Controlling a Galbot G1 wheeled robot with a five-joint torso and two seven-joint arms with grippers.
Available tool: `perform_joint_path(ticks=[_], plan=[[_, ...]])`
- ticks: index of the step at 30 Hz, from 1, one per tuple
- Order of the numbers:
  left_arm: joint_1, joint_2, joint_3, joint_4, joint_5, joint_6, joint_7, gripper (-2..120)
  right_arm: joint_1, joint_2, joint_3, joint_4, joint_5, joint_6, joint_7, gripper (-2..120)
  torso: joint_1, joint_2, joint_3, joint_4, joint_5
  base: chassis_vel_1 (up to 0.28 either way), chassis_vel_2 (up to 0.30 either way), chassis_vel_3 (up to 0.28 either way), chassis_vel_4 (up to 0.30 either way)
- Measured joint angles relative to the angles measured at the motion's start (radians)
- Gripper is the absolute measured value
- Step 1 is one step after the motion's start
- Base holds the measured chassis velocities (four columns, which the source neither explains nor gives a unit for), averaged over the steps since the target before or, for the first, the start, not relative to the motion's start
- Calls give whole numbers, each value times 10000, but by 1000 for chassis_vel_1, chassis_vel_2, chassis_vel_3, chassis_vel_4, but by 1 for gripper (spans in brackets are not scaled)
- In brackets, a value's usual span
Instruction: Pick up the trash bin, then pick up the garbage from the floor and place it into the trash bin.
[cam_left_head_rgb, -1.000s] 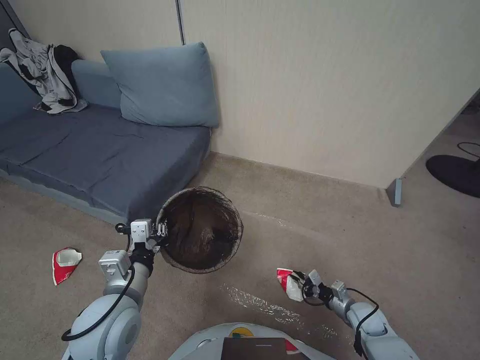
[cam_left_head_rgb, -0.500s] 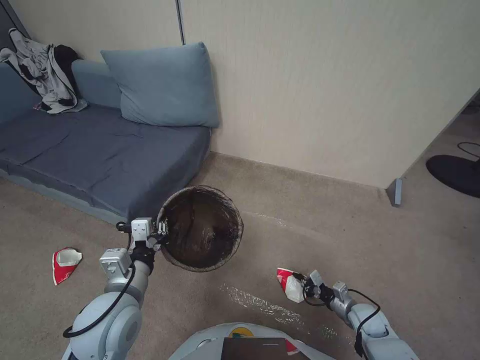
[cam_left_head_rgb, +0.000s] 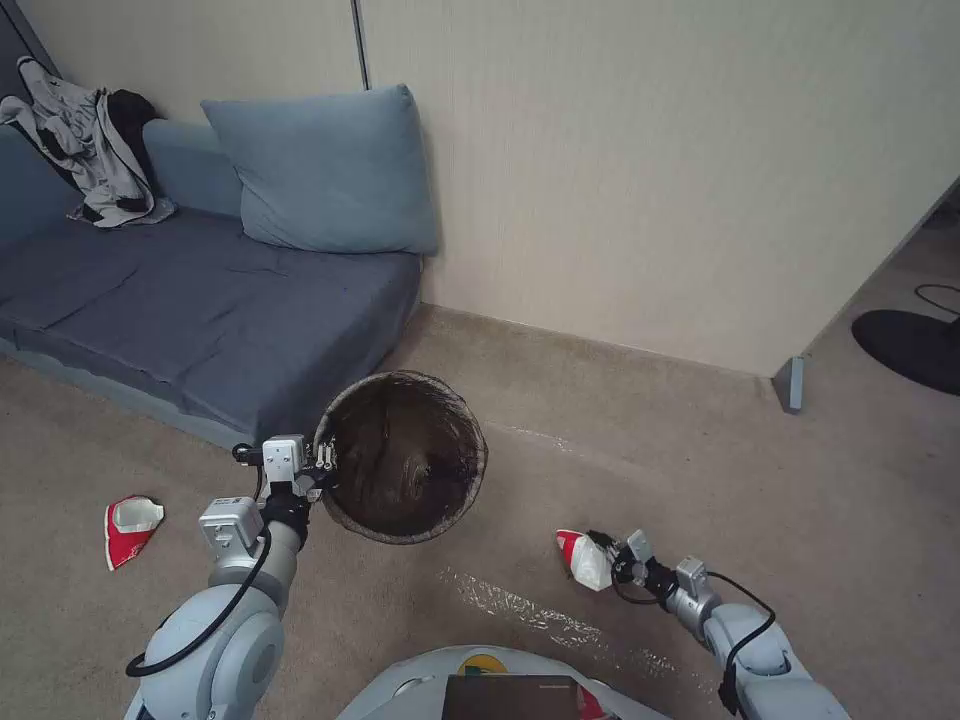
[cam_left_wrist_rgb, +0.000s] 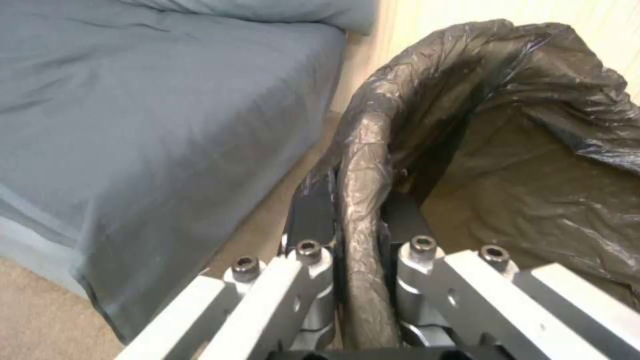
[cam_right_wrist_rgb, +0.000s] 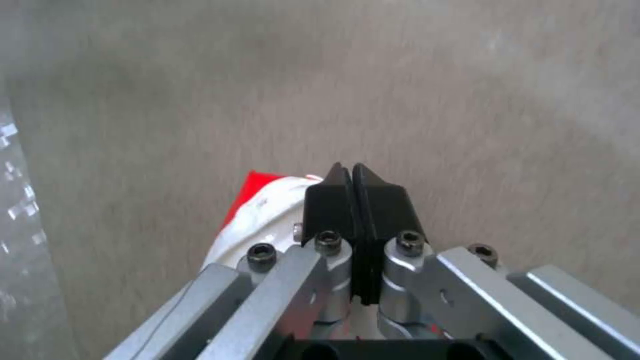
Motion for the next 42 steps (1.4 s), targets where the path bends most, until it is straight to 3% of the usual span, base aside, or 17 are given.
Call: perform_joint_path(ticks=[21,31,42], plan=[[197,-33,48,-192,82,-4,93,6,-1163,-666,705,3447,1647,-424,20,0,0,0,0,-1,1,0,0,0,0],[336,-25,130,-291,232,29,233,6,-1298,-1311,942,5556,2822,-1100,464,0,0,0,0,1,-2,0,0,0,0],[326,28,175,-270,299,138,250,6,-1136,-1923,1299,7005,3944,-1821,962,0,0,0,0,0,0,0,0,0,0]])
